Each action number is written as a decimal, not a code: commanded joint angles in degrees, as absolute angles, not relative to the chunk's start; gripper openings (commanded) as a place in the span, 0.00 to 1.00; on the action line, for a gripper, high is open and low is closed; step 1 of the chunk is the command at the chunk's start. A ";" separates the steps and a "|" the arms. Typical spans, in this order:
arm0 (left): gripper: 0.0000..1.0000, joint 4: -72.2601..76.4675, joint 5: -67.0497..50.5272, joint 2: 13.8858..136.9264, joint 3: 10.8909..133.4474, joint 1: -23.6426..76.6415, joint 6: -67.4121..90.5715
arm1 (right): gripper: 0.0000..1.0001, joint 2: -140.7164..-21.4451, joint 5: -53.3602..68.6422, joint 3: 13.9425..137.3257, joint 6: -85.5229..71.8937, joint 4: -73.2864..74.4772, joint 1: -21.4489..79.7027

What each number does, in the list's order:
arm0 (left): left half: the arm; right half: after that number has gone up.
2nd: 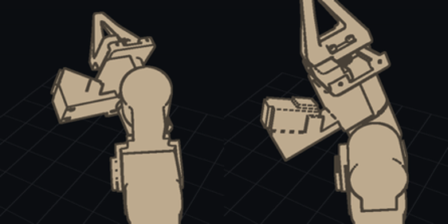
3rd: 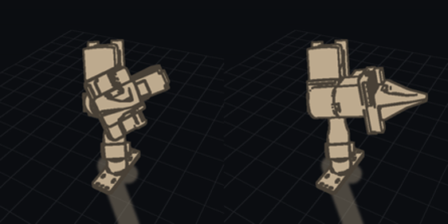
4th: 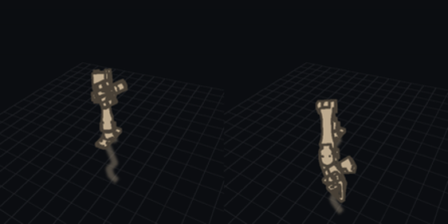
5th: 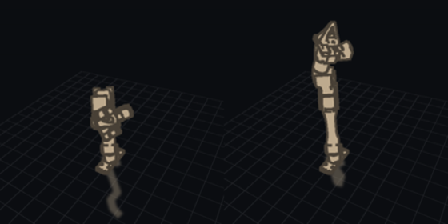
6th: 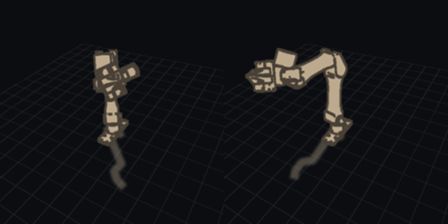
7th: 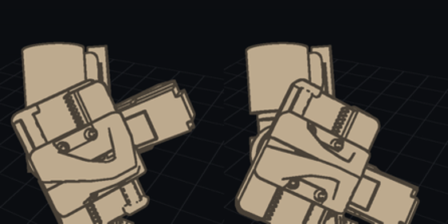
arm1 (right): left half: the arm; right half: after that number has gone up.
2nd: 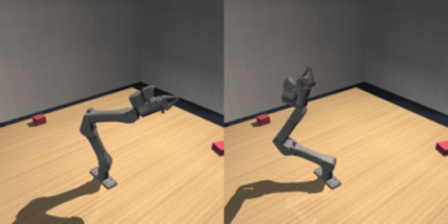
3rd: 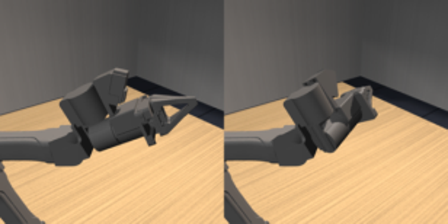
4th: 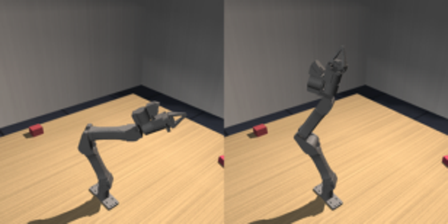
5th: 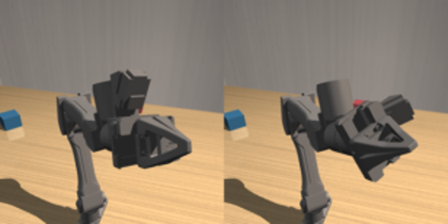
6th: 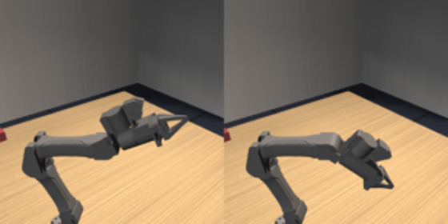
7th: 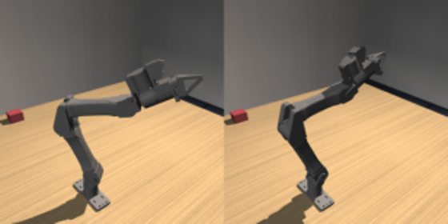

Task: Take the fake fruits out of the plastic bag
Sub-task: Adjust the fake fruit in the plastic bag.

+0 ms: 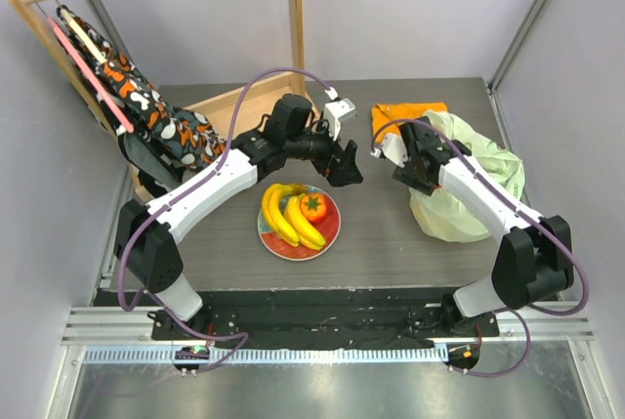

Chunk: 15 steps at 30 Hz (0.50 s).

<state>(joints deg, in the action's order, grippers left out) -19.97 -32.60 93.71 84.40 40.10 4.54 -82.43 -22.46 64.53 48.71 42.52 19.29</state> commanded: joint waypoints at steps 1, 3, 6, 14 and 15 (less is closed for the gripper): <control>0.95 -17.32 -34.10 91.58 84.64 39.99 5.36 | 0.52 -87.26 -17.23 63.75 41.92 41.94 19.68; 0.95 -17.23 -34.19 91.58 84.55 39.99 5.54 | 0.52 -91.81 -18.45 62.41 41.84 38.94 20.65; 0.95 -17.40 -34.01 91.50 84.38 39.90 5.36 | 0.61 -97.01 -20.21 63.45 38.86 36.83 20.65; 0.95 -18.02 -33.58 91.14 83.85 39.73 4.39 | 0.95 -92.65 -18.29 70.13 35.07 43.48 22.06; 0.95 -17.93 -33.57 91.32 83.85 39.73 4.39 | 0.98 -91.59 -15.41 70.75 34.89 44.98 22.06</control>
